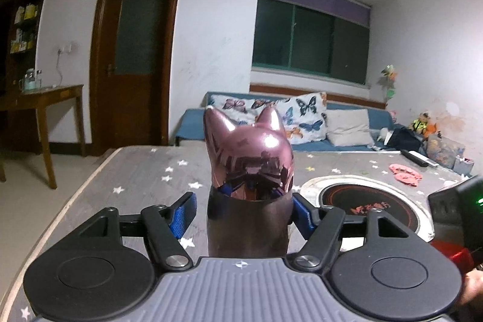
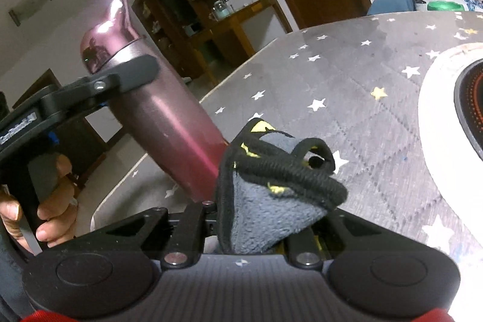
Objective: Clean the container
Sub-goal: 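Rub the sponge along the bottle body with the right gripper, then scrub the bottle body with the right gripper's sponge while the left gripper holds it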
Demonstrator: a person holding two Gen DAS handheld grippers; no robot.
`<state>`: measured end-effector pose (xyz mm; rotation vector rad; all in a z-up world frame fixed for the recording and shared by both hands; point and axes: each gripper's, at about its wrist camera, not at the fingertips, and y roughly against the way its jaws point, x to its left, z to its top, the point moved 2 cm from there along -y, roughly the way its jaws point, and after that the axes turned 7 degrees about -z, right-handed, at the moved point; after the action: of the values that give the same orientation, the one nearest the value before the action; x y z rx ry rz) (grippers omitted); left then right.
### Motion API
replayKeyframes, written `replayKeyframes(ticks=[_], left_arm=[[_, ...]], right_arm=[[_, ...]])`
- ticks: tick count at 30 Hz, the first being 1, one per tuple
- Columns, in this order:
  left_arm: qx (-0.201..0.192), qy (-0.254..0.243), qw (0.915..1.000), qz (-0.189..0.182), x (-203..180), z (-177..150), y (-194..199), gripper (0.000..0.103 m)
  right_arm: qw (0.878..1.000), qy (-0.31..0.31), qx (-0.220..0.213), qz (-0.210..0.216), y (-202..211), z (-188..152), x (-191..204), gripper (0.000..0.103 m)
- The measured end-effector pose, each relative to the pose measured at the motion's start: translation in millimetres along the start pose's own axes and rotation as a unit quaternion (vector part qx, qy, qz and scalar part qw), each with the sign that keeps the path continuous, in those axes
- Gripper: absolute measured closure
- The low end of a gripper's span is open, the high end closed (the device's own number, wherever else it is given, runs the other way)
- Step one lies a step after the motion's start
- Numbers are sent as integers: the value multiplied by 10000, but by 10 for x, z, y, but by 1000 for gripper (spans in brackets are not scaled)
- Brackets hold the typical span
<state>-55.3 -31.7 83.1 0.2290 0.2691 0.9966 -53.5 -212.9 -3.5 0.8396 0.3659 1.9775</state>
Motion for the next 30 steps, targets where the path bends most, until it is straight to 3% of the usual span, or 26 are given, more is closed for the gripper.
replayKeyframes(ticks=[10,15,20,24,30], left_arm=[[228,157,9994,221,-29,36,-55,33],[395,266,9984,302,-48,31,-96,32],[446,284,9977,428,-77,32,-97,24],[421,238,9969,614,-128,56,-83,9],[419,211,9959,769,-147,65,-85,0]], right_arm=[[9960,421,-695,370,415,227,332,87],[9982,257,-484,238,280,95,286,87],[9998,51,-164,50,123,-70,185,87],[9999,-95,7,-95,72,-122,130,87],[9998,-69,-171,-70,225,-65,141,87]])
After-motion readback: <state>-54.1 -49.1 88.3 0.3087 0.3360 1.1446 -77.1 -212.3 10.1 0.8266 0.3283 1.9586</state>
